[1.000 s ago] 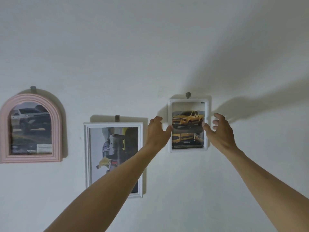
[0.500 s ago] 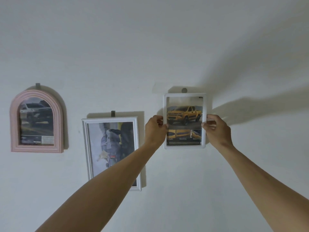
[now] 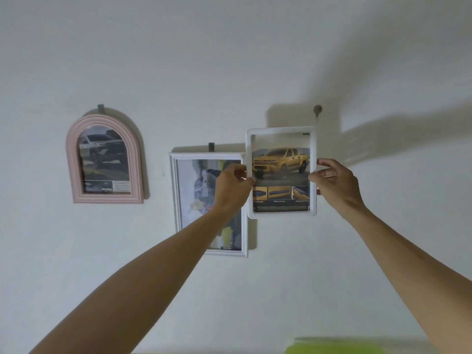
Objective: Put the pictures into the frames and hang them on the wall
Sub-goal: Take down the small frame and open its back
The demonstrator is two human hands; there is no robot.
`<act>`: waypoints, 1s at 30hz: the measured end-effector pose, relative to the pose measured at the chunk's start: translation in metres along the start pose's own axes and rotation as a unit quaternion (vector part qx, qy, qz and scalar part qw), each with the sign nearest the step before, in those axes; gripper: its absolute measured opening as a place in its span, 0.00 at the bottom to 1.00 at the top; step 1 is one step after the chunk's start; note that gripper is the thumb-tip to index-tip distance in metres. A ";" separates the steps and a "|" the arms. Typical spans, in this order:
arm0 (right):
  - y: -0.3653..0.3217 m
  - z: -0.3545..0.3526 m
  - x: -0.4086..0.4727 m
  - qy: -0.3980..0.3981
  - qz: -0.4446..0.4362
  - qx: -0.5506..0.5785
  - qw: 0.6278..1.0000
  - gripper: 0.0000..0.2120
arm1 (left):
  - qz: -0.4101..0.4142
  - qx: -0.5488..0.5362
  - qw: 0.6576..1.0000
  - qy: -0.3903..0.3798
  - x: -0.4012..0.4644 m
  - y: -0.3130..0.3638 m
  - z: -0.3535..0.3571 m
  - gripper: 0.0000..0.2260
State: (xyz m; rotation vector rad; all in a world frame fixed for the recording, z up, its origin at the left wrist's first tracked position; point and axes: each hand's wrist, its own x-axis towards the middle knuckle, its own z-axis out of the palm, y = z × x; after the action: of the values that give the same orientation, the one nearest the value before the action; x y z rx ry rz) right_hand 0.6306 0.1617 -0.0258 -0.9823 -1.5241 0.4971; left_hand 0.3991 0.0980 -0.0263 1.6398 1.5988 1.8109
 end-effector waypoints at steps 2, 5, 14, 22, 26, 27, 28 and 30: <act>-0.004 0.021 -0.020 -0.024 0.009 0.006 1.000 0.17 | -0.014 0.000 1.000 -0.004 -0.011 -0.016 -0.025 0.12; -0.008 0.053 -0.053 -0.062 0.027 0.013 0.998 0.17 | -0.043 0.011 0.999 -0.008 -0.032 -0.047 -0.062 0.11; 0.009 0.163 -0.165 -0.163 0.097 0.003 0.982 0.14 | -0.171 0.013 0.985 -0.024 -0.104 -0.165 -0.160 0.14; 0.049 0.235 -0.274 -0.200 0.191 -0.016 0.961 0.15 | -0.280 0.033 0.957 -0.069 -0.188 -0.252 -0.219 0.10; 0.078 0.253 -0.327 -0.225 0.241 -0.040 0.943 0.15 | -0.358 0.015 0.931 -0.072 -0.237 -0.286 -0.230 0.11; 0.083 0.255 -0.339 -0.229 0.255 -0.047 0.938 0.15 | -0.370 0.010 0.926 -0.072 -0.248 -0.291 -0.231 0.10; 0.090 0.257 -0.351 -0.234 0.267 -0.056 0.933 0.15 | -0.376 0.009 0.923 -0.074 -0.257 -0.295 -0.232 0.10; 0.099 0.258 -0.372 -0.256 0.285 -0.071 0.921 0.14 | -0.378 0.012 0.922 -0.080 -0.273 -0.300 -0.232 0.07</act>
State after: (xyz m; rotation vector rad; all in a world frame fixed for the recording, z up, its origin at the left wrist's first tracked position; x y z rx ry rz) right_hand 0.3954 -0.0261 -0.3783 -1.5059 -1.7349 1.1397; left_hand 0.1659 -0.1175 -0.3699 0.9221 1.8242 1.2176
